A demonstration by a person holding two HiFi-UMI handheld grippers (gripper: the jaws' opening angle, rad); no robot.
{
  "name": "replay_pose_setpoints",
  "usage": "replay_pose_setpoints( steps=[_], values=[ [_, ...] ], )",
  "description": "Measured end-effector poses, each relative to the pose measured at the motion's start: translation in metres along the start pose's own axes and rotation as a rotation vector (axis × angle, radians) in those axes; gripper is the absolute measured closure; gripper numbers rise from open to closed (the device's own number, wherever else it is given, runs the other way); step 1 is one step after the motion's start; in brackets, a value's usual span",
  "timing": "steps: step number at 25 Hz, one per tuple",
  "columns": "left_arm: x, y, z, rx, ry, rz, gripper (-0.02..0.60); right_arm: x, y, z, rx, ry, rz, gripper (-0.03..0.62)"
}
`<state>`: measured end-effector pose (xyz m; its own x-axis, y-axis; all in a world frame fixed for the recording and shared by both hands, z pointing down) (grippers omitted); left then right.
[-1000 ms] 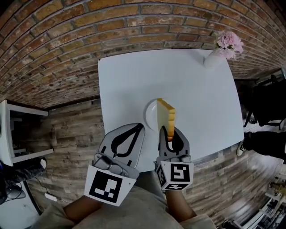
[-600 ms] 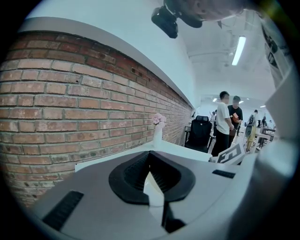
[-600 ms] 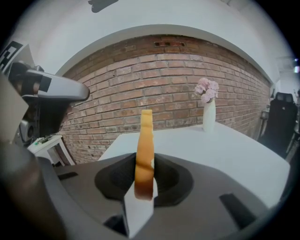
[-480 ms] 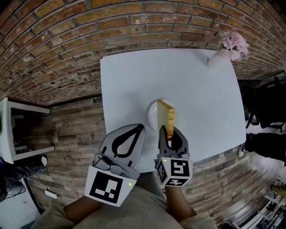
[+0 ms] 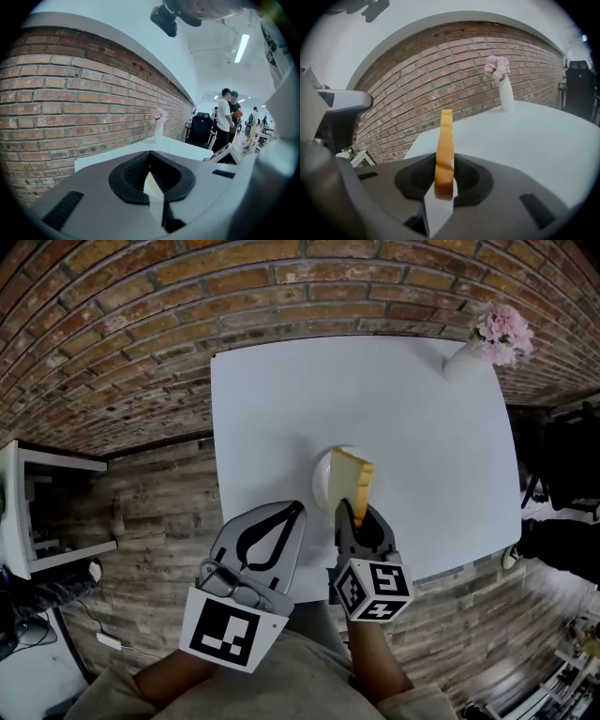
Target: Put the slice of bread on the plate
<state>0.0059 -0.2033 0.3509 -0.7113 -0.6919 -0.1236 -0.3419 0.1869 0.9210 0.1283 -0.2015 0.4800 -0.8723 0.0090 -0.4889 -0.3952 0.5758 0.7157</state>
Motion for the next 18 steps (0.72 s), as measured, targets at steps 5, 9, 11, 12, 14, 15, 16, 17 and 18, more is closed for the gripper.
replay_pose_setpoints(
  steps=[5, 9, 11, 12, 14, 15, 16, 17, 18],
  values=[
    [-0.004, 0.009, -0.011, 0.033, 0.021, 0.017, 0.572, -0.004, 0.002, -0.005, 0.013, -0.014, -0.029, 0.499],
    [-0.007, 0.014, -0.019, 0.05, 0.028, 0.021, 0.572, -0.008, 0.003, -0.009, 0.023, -0.018, -0.05, 0.499],
    [-0.008, 0.016, -0.021, 0.054, 0.032, 0.018, 0.572, -0.01, 0.005, -0.011, 0.028, -0.023, -0.07, 0.499],
    [-0.009, 0.017, -0.022, 0.056, 0.033, 0.019, 0.572, -0.011, 0.006, -0.012, 0.031, -0.028, -0.086, 0.499],
    [-0.01, 0.019, -0.024, 0.059, 0.033, 0.026, 0.572, -0.013, 0.007, -0.013, 0.033, -0.04, -0.112, 0.499],
    [-0.01, 0.02, -0.024, 0.061, 0.031, 0.029, 0.572, -0.014, 0.007, -0.014, 0.033, -0.045, -0.119, 0.499],
    [-0.01, 0.02, -0.024, 0.064, 0.029, 0.031, 0.572, -0.015, 0.006, -0.015, 0.031, -0.05, -0.129, 0.499],
    [-0.01, 0.021, -0.024, 0.067, 0.029, 0.032, 0.572, -0.017, 0.006, -0.016, 0.03, -0.054, -0.142, 0.499],
    [-0.01, 0.022, -0.024, 0.07, 0.029, 0.032, 0.572, -0.018, 0.005, -0.017, 0.03, -0.059, -0.159, 0.499]
  ],
)
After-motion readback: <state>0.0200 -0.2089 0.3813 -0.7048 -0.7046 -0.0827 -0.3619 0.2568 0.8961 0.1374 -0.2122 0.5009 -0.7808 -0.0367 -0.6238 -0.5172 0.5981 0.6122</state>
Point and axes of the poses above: the fingertips, and each gripper's own axes: z backward along the fingers, x to its left, y out of its underside, the point moved 4 cm from there along z, backward along the fingers, and after that the axes turned 12 degrees about -z, right-handed, at the moved point
